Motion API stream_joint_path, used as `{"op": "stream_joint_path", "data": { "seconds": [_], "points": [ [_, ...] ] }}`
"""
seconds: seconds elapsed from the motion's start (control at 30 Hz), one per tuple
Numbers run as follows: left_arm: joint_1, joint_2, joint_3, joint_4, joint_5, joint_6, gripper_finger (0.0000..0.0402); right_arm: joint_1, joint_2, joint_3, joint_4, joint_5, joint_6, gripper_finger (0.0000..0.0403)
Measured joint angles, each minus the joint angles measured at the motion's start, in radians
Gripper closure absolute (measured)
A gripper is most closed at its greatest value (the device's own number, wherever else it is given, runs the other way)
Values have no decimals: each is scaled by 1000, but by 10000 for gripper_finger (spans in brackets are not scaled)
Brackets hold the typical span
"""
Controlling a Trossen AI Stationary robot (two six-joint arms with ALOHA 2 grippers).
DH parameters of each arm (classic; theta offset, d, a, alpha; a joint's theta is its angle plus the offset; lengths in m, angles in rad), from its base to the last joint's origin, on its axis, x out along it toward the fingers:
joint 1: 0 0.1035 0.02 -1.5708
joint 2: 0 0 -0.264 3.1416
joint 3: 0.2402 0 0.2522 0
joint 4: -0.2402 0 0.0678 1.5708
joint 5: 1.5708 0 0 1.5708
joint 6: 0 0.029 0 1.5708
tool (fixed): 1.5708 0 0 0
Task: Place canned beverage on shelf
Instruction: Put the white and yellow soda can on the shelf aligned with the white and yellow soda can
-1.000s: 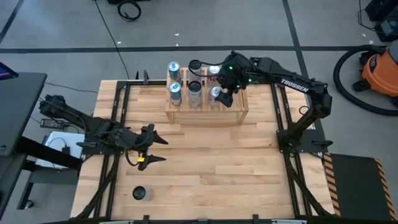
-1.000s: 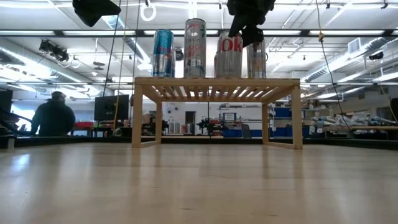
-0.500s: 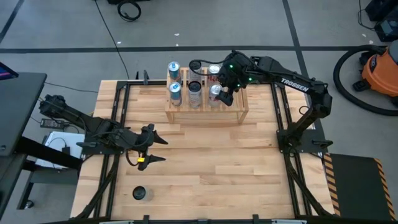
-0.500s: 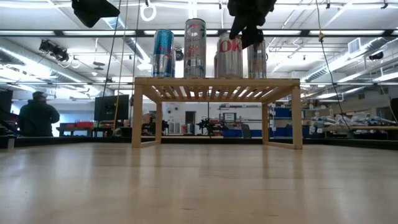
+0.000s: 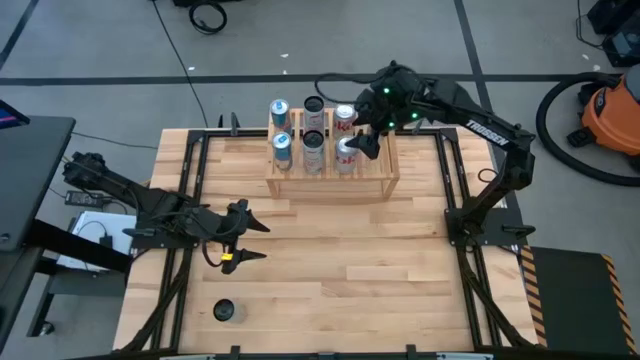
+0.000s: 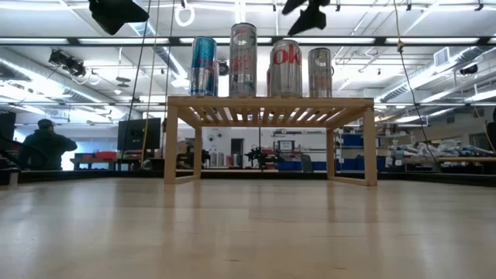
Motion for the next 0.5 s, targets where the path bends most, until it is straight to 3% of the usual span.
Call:
{"op": "stream_joint_path", "data": {
  "seconds": [0.23, 0.5],
  "points": [
    [0, 0, 0, 0, 0, 9, 70, 66, -5, 110, -93, -46, 44, 57],
    [0, 0, 0, 8, -1, 80, 70, 238, -91, 111, -100, 156, 39, 57]
  ]
}}
